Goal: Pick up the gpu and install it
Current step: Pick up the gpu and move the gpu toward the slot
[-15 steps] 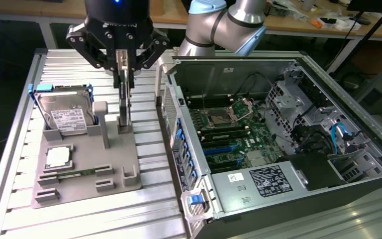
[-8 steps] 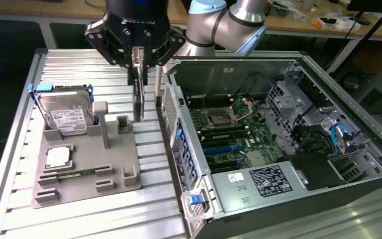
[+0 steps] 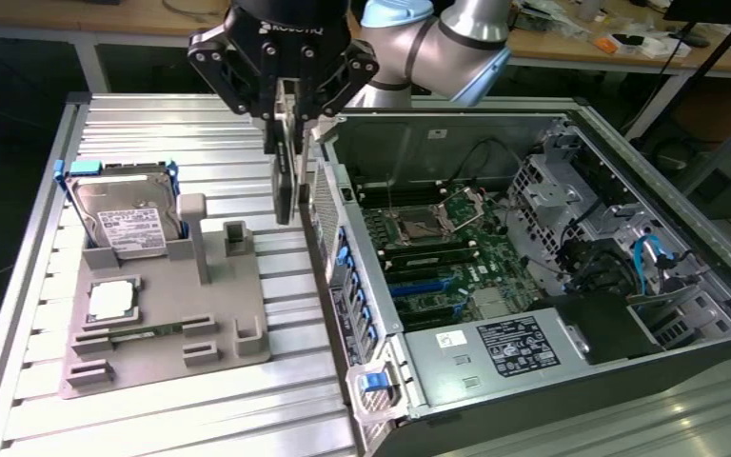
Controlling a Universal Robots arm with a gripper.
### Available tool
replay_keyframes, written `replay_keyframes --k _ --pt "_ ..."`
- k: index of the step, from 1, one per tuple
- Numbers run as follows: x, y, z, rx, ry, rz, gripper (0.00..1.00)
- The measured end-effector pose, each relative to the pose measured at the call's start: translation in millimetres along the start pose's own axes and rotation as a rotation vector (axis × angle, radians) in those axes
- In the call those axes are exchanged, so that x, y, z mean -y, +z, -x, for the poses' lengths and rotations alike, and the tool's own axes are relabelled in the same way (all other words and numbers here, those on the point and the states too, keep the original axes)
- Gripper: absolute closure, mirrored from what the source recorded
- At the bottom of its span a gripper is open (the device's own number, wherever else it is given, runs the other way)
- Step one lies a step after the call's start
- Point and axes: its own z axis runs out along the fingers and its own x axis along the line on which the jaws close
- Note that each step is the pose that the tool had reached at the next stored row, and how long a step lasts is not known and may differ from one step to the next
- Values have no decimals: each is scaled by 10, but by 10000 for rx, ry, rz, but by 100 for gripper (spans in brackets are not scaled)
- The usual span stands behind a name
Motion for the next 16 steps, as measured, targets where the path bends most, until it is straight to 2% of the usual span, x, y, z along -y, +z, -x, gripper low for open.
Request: replay_keyframes --k 8,16 --pt "-14 -14 244 -110 7 -5 73" --pt "-31 -20 558 -254 17 -11 73"
